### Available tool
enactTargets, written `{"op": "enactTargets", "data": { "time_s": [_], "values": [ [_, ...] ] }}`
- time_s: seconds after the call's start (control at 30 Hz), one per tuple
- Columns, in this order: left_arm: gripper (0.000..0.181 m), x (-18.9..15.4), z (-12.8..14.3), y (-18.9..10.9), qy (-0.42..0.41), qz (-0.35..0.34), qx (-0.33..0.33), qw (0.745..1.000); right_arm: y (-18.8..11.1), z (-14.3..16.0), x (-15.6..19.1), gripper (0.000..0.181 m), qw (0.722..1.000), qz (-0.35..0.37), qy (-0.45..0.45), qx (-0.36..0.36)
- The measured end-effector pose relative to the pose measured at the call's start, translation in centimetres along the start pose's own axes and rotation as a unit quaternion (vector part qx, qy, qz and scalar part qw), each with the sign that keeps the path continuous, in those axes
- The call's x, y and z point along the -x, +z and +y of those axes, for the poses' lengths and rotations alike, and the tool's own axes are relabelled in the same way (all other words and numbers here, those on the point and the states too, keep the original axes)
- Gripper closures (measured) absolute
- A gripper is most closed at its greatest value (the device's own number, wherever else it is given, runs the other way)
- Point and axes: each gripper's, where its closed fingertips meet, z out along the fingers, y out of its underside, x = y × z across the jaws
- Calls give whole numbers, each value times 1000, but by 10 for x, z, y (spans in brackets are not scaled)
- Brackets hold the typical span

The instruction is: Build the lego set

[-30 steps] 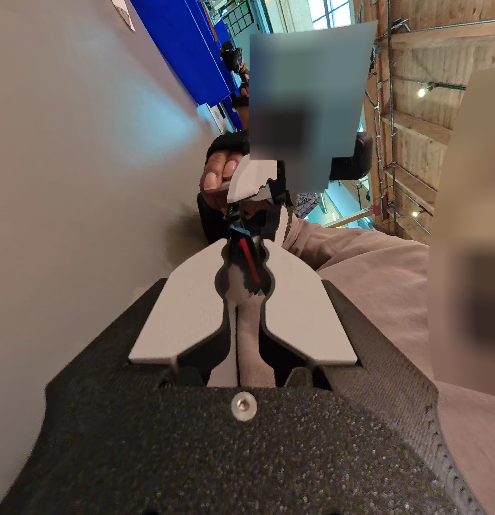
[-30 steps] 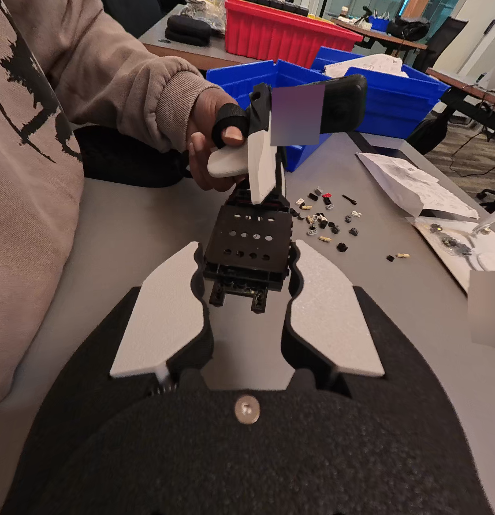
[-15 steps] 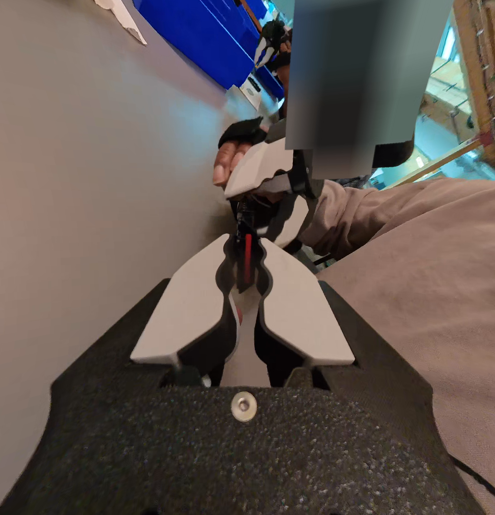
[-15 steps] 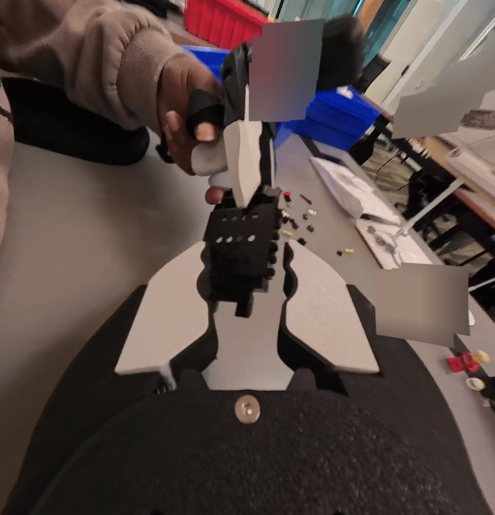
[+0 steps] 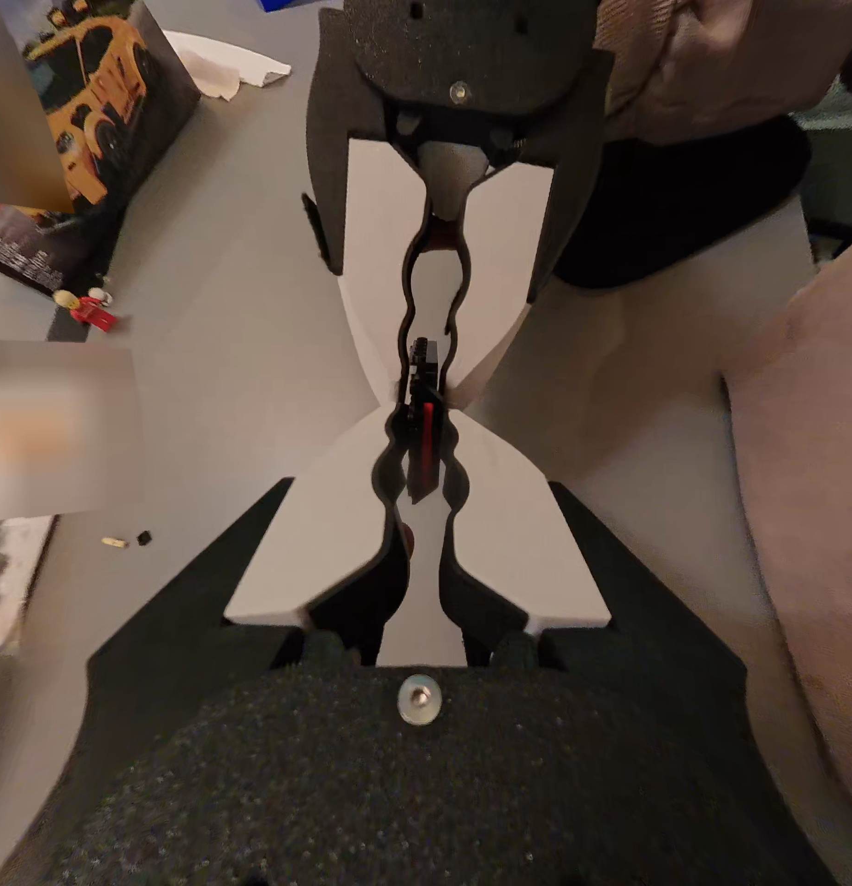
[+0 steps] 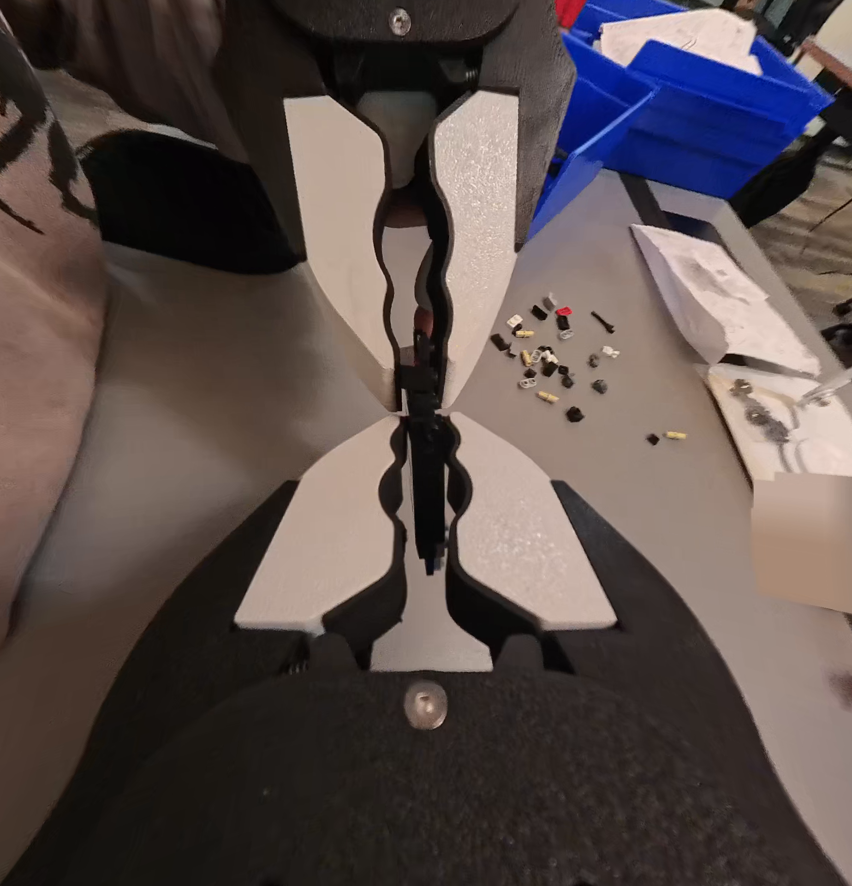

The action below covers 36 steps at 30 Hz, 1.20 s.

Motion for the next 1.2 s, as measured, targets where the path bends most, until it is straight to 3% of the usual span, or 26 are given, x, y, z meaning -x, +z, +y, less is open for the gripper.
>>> {"op": "enactTargets", "data": {
  "time_s": [0.1, 0.27, 0.43, 0.57, 0.67, 0.8, 0.9, 1.1, 1.2],
  "values": [
    [168, 0, -1, -5, 28, -16, -9, 999, 1, -5, 0, 168, 1000, 21, -22, -3],
    [168, -4, -16, -17, 77, -40, -88, 992, -6, -21, 1, 169, 995, 63, -49, -67],
    [161, -11, -21, -29, 40, -17, -138, 990, -14, -27, 9, 169, 989, 56, -5, -136],
    [169, -14, -30, -35, -25, 27, -186, 982, -20, -35, 12, 169, 978, 30, 57, -200],
    [168, -13, -34, -36, -34, 31, -184, 982, -23, -38, 11, 169, 971, 17, 81, -226],
    [168, -12, -30, -31, 16, 3, -140, 990, -21, -32, 9, 167, 980, 28, 60, -186],
    [168, -11, -27, -29, 41, -11, -112, 993, -23, -37, 14, 155, 989, 30, 5, -145],
    [168, -13, -27, -29, 110, -45, -77, 990, -23, -41, 13, 169, 991, 59, -71, -98],
    [167, -16, -31, -34, 139, -52, -103, 983, -24, -47, 16, 170, 984, 84, -117, -108]
  ]
}}
